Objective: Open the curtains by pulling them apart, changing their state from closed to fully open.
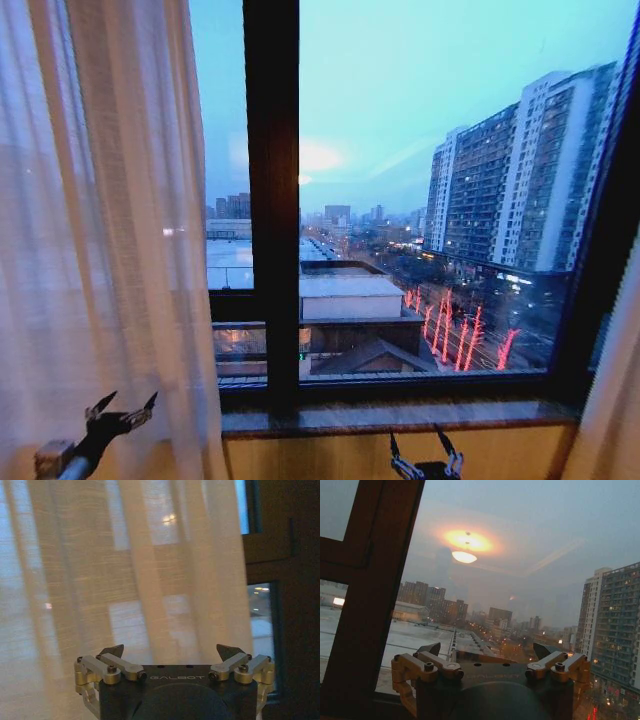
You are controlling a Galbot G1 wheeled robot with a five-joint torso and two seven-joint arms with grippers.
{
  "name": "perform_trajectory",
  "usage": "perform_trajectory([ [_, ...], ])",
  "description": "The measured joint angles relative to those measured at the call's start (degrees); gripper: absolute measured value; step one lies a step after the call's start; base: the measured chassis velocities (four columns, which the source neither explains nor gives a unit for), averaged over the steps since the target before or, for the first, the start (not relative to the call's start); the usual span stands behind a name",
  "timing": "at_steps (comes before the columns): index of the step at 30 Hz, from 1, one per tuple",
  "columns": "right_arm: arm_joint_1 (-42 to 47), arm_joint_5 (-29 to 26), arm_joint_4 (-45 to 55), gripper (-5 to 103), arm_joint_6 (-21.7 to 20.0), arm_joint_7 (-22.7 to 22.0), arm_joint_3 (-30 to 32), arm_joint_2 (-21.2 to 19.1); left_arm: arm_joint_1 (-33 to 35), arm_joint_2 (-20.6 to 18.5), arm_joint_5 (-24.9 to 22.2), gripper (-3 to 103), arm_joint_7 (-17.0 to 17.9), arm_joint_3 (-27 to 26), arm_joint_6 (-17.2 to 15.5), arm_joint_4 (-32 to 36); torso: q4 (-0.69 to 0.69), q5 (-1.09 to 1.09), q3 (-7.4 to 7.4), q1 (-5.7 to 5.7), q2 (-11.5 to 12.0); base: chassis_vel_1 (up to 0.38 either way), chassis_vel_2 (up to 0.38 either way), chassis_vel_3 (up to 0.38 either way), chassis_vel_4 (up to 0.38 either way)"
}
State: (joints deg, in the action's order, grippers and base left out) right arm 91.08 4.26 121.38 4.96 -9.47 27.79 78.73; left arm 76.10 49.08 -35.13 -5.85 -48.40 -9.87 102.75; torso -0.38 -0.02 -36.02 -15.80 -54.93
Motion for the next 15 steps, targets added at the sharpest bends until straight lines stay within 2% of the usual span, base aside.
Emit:
perform_trajectory([
  [6,-1.4,0.75,-1.15,100,0.0,-0.02,-2.65,0.0,-0.42,-1.93,-3.79,100,-2.13,1.11,0.42,-1.54,0.0,0.0,0.01,0.0,0.0,0.0,0.0,0.0,0.0],
  [9,-2.03,0.93,-1.82,100,0.0,-0.03,-3.9,0.0,-1.08,-2.8,-4.05,100,-3.53,1.6,0.91,-3.74,0.02,0.0,0.0,0.0,0.0,0.0,0.0,0.0,0.0],
  [12,-2.06,1.13,-2.19,100,0.18,-0.07,-4.3,0.0,-4.53,-4.45,-4.21,100,-4.04,4.21,1.13,-7.35,0.0,0.0,0.01,0.0,0.0,0.0,0.0,0.0,0.0],
  [15,-1.84,1.43,-2.56,100,0.82,-0.13,-4.2,0.0,-10.15,-6.15,-4.26,100,-5.89,9.08,1.78,-12.02,-0.03,0.0,0.0,0.0,0.0,0.0,0.0,0.0,0.0],
])
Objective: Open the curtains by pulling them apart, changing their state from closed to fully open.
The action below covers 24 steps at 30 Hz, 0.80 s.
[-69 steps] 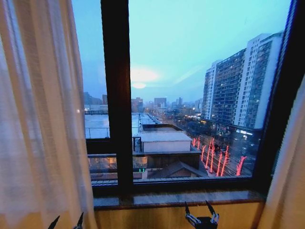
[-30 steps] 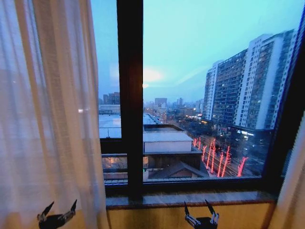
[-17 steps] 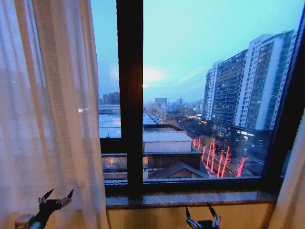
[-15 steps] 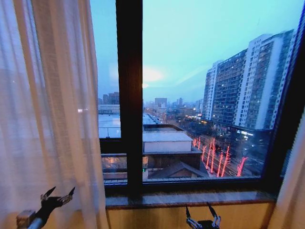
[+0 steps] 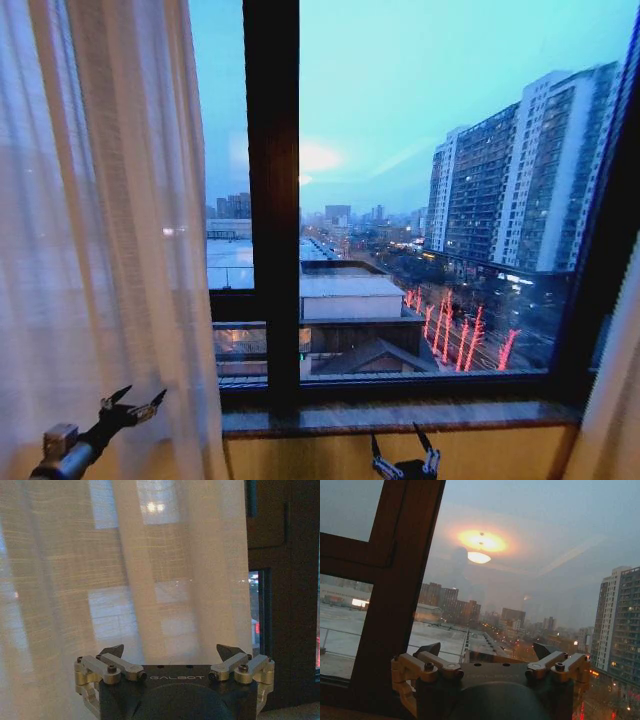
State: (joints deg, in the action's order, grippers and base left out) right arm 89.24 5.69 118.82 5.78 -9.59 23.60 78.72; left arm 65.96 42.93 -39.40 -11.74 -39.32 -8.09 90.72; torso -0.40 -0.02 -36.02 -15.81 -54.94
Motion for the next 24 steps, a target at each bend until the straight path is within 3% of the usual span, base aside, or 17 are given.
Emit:
perform_trajectory([
  [6,-0.03,0.24,-0.35,100,0.38,-0.15,0.37,0.0,-4.05,-0.15,-1.15,100,-2.82,4.09,0.97,-1.65,0.0,0.0,0.0,0.0,0.0,0.0,0.0,0.0,0.0],
  [8,0.1,0.54,-0.77,100,0.76,-0.65,0.83,0.0,-4.66,0.06,-2.45,100,-7.05,6.37,0.47,0.58,0.03,0.0,0.0,0.0,0.0,0.0,0.0,0.0,0.0],
  [10,0.17,0.63,-0.89,100,0.92,-0.72,0.95,0.0,-5.01,0.13,-2.56,100,-7.89,7.21,0.3,0.76,0.03,0.0,0.0,0.0,0.0,0.0,0.0,0.0,0.0],
  [15,0.23,0.94,-1.48,100,1.56,-0.79,1.06,0.0,-8.14,0.35,-2.17,100,-7.32,10.74,0.03,-2.0,0.03,0.01,0.0,0.01,0.0,0.0,0.0,0.0,0.0],
  [18,0.17,1.55,-2.19,100,1.94,-0.81,0.93,0.0,-13.47,0.32,-1.6,100,-7.19,14.93,0.14,-7.74,0.04,0.0,-0.01,0.0,0.0,0.0,0.0,0.0,0.0],
  [24,0.01,2.15,-2.88,100,2.09,-0.87,1.0,0.0,-20.74,1.46,-0.9,100,-7.34,20.3,0.53,-13.09,0.01,0.01,0.0,0.0,0.0,0.0,0.0,0.0,0.0],
])
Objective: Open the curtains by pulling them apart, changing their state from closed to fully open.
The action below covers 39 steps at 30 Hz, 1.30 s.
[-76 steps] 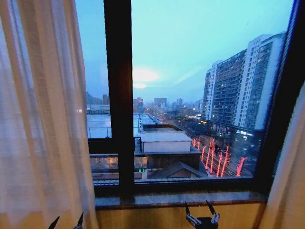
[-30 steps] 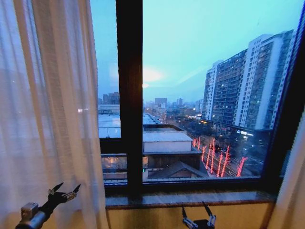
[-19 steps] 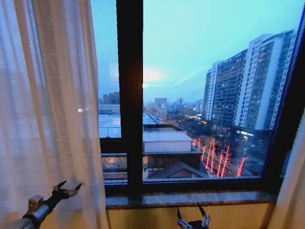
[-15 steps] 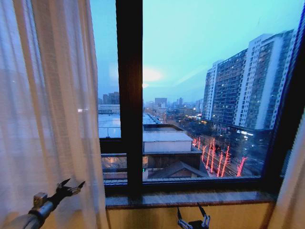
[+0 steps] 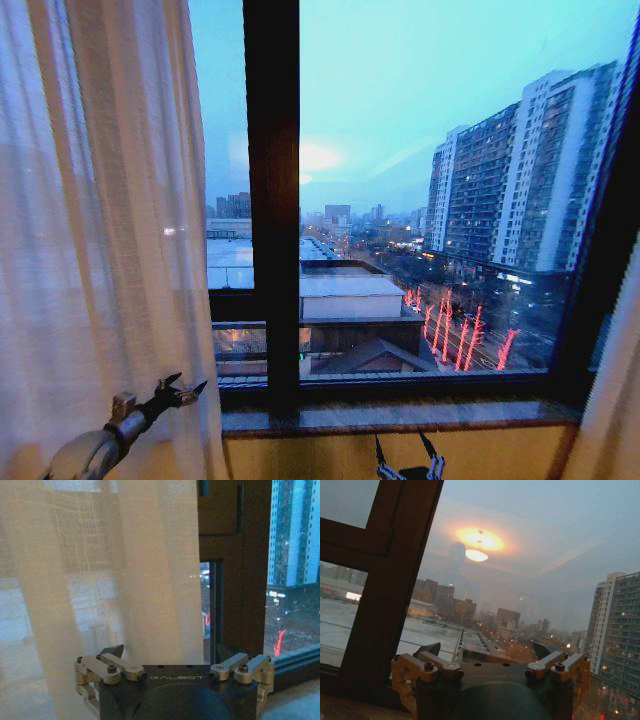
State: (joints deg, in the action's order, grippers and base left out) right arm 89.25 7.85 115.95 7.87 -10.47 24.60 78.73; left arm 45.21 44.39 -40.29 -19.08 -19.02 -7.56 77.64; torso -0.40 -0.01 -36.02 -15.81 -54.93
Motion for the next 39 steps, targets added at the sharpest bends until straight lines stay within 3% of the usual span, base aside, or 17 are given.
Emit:
perform_trajectory([
  [3,-0.02,0.02,-0.03,100,0.01,-0.1,0.51,0.0,-3.16,1.17,0.37,100,1.9,2.49,0.04,-1.85,0.0,0.0,0.0,0.0,0.0,0.0,0.0,0.0,0.0],
  [5,-0.11,-0.05,-0.13,100,0.01,-0.26,1.03,0.0,-4.84,2.74,1.04,100,5.77,3.77,0.05,-2.68,0.01,0.0,0.0,0.0,0.0,0.0,0.0,0.0,0.0],
  [6,-0.11,-0.05,-0.13,100,0.01,-0.26,1.03,0.0,-4.84,2.74,1.04,100,5.77,3.77,0.05,-2.68,0.01,0.0,0.0,0.0,0.0,0.0,0.0,0.0,0.0],
  [8,-0.33,-0.08,-0.32,100,0.02,-0.46,1.13,0.0,-4.89,3.93,2.08,100,10.32,4.3,-0.65,-2.2,0.02,-0.01,0.0,0.0,0.0,0.0,0.0,0.0,0.0],
  [10,-0.46,-0.08,-0.38,100,0.03,-0.54,1.11,0.0,-4.65,4.12,2.33,100,11.43,4.38,-0.89,-1.74,0.02,-0.01,0.0,0.0,0.0,0.0,0.0,0.0,0.0],
  [13,-1.12,-0.02,-0.73,100,0.03,-0.79,0.63,0.0,-3.15,4.7,3.17,102,16.18,4.43,-1.89,0.37,0.03,-0.01,0.0,0.0,0.0,0.0,0.0,0.0,0.0],
  [14,-1.12,-0.02,-0.73,100,0.03,-0.79,0.63,0.0,-3.15,4.7,3.17,102,16.18,4.43,-1.89,0.37,0.03,-0.01,0.0,0.0,0.0,0.0,0.0,0.0,0.0],
  [17,-1.35,0.34,-1.01,100,0.03,-0.85,-0.32,0.0,-2.74,5.2,4.55,88,21.49,4.43,-2.19,0.86,0.03,0.0,0.0,0.0,0.0,0.0,0.0,0.0,0.0],
  [20,-1.35,0.49,-1.06,100,0.03,-0.88,-0.44,0.0,-3.0,5.42,4.77,83,23.06,4.42,-2.22,0.58,0.03,-0.01,0.0,0.0,0.0,0.0,0.0,0.0,0.0],
  [21,-1.3,0.52,-1.07,100,0.03,-0.89,-0.44,0.0,-3.18,5.44,4.8,72,23.49,4.36,-2.28,0.32,0.02,0.0,0.0,0.0,0.0,0.0,0.0,0.0,0.0],
  [23,-1.22,0.54,-1.07,100,0.03,-0.9,-0.39,0.0,-3.26,5.41,4.84,72,23.53,4.31,-2.33,0.13,0.01,0.0,0.0,0.0,0.0,0.0,0.0,0.0,0.0],
  [27,-0.89,0.52,-0.99,100,0.08,-0.98,0.16,0.0,-3.38,5.31,5.54,55,23.75,3.32,-2.53,-1.13,0.02,0.0,0.0,0.0,0.0,0.0,0.0,0.0,0.0],
  [31,-0.83,0.55,-0.87,100,0.12,-0.99,0.02,0.0,-3.24,6.04,6.42,38,27.62,2.01,-3.23,-1.67,0.02,-0.01,0.0,0.0,0.0,0.0,0.0,0.0,0.0],
  [33,-0.88,0.63,-0.87,100,0.12,-0.99,-0.11,0.0,-3.0,6.16,6.57,38,28.73,1.68,-3.48,-1.52,0.01,-0.01,0.0,0.0,0.0,0.0,0.0,0.0,0.0],
  [34,-0.99,0.81,-0.87,100,0.12,-0.99,-0.36,0.0,-2.64,6.3,6.68,28,29.88,1.3,-3.71,-1.17,0.02,-0.01,0.0,0.0,0.0,0.0,0.0,0.0,0.0],
  [35,-0.99,0.81,-0.87,100,0.12,-0.99,-0.36,0.0,-2.64,6.3,6.68,28,29.88,1.3,-3.71,-1.17,0.02,-0.01,0.0,0.0,0.0,0.0,0.0,0.0,0.0],
  [39,-0.9,1.03,-0.87,100,0.13,-1.0,-0.54,0.0,-1.94,6.41,6.81,11,30.22,0.05,-3.58,-1.15,0.01,-0.01,0.0,0.0,0.0,0.0,0.0,0.0,0.0],
])
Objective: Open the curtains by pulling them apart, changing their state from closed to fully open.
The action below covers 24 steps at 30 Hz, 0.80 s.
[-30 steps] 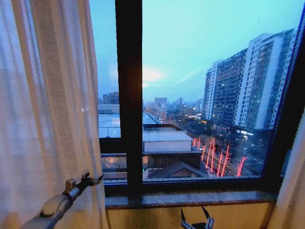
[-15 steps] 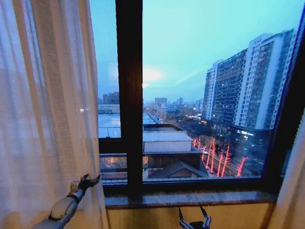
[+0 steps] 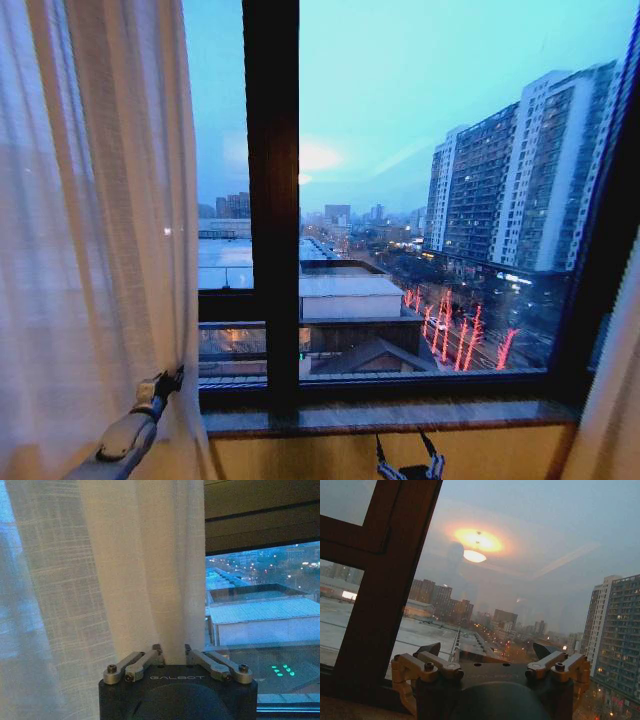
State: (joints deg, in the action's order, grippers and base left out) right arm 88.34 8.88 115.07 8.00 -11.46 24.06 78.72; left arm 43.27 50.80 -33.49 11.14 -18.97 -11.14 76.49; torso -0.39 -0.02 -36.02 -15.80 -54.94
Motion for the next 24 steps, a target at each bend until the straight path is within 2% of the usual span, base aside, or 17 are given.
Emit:
perform_trajectory([
  [1,0.06,0.01,0.12,100,0.01,0.0,0.07,0.0,0.81,-0.23,0.0,6,-1.67,-0.77,0.28,0.04,0.0,0.0,0.0,0.0,0.0,0.0,0.0,0.0,0.0],
  [3,0.06,0.01,0.19,100,0.01,-0.01,0.14,0.0,1.26,-0.4,-0.04,6,-2.63,-1.11,0.52,0.18,0.01,0.0,0.0,0.0,0.0,0.0,0.0,0.0,0.0],
  [4,0.06,0.0,0.22,100,0.01,-0.02,0.18,0.0,1.62,-0.54,-0.09,3,-3.35,-1.36,0.69,0.38,0.02,0.0,0.0,0.0,0.0,0.0,0.0,0.0,0.0],
  [5,-0.13,-0.03,0.32,100,0.01,-0.17,0.28,0.0,3.43,-1.26,-0.48,1,-6.65,-2.58,1.39,1.7,0.01,0.0,0.0,0.0,-0.01,0.0,0.0,0.0,0.0],
  [6,-0.27,-0.04,0.34,100,0.01,-0.3,0.28,0.0,4.35,-1.61,-0.76,0,-8.05,-3.16,1.62,2.41,0.01,-0.01,0.0,0.0,0.0,0.0,0.0,0.0,0.0],
  [7,-0.27,-0.04,0.34,100,0.01,-0.3,0.28,0.0,4.35,-1.61,-0.76,0,-8.05,-3.16,1.62,2.41,0.01,-0.01,0.0,0.0,0.0,0.0,0.0,0.0,0.0],
  [9,-1.03,-0.09,0.55,100,-0.01,-1.22,-0.01,0.0,7.9,-3.04,-1.51,0,-11.86,-5.48,2.6,5.57,0.02,-0.01,0.0,0.0,-0.01,0.0,0.0,0.0,0.0],
  [10,-1.37,-0.15,0.65,100,-0.05,-1.51,-0.19,0.0,9.08,-3.55,-1.6,0,-12.49,-6.45,2.91,6.64,0.01,0.0,0.0,0.0,-0.01,0.0,0.0,0.0,0.0],
  [20,-3.64,-0.35,0.1,100,-0.27,-2.02,-2.6,0.0,18.06,-5.18,-2.53,0,-12.98,-13.97,3.11,12.34,0.02,0.0,0.0,0.0,-0.01,0.0,0.0,0.0,0.0],
  [24,-3.57,0.91,0.16,100,-0.34,-1.84,-3.97,0.0,19.77,-5.12,-2.55,0,-12.98,-15.16,3.11,13.42,0.01,0.0,0.0,0.0,-0.01,0.0,0.0,0.0,0.0],
])
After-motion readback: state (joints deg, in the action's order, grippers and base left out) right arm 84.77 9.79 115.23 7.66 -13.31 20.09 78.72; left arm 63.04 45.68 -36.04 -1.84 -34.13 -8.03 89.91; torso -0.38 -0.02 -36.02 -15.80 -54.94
